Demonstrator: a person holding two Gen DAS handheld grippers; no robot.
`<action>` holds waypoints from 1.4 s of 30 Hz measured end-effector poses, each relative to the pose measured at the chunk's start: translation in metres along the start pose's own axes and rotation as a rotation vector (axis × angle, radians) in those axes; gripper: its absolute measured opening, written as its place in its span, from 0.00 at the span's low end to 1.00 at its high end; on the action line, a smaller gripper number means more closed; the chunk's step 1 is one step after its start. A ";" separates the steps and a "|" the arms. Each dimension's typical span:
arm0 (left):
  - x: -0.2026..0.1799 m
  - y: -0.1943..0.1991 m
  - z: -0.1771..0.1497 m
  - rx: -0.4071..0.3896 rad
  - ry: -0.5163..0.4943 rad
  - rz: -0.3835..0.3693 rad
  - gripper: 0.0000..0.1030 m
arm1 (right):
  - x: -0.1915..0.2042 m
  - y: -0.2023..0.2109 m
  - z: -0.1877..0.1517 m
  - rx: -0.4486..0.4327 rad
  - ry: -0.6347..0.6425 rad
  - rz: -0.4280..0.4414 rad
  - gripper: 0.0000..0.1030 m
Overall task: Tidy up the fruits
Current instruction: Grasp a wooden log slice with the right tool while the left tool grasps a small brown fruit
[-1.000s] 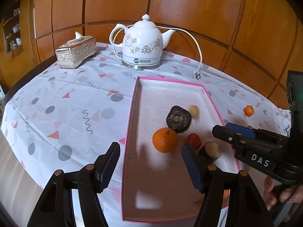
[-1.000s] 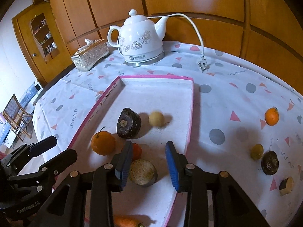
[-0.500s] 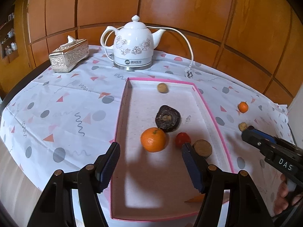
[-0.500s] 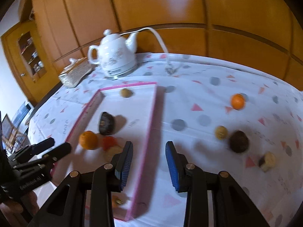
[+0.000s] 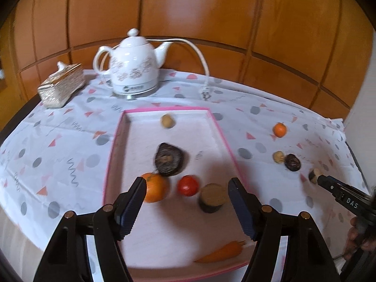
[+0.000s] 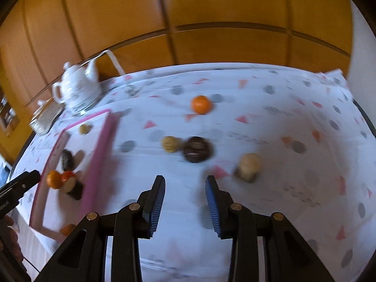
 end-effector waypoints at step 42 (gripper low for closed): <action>-0.125 -0.134 0.017 0.214 -0.089 -0.243 0.42 | -0.075 -0.022 -0.004 0.034 -0.125 -0.082 0.35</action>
Point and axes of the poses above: each gripper's, at about its wrist camera, not at the fingertips, and y roughly against the way its jaws point, x to its left, z to its top, the point moved 6 cm from there along -y, roughly the way its jaws point, and after that the axes turned 15 degrees about -z, right-handed, at the moved point
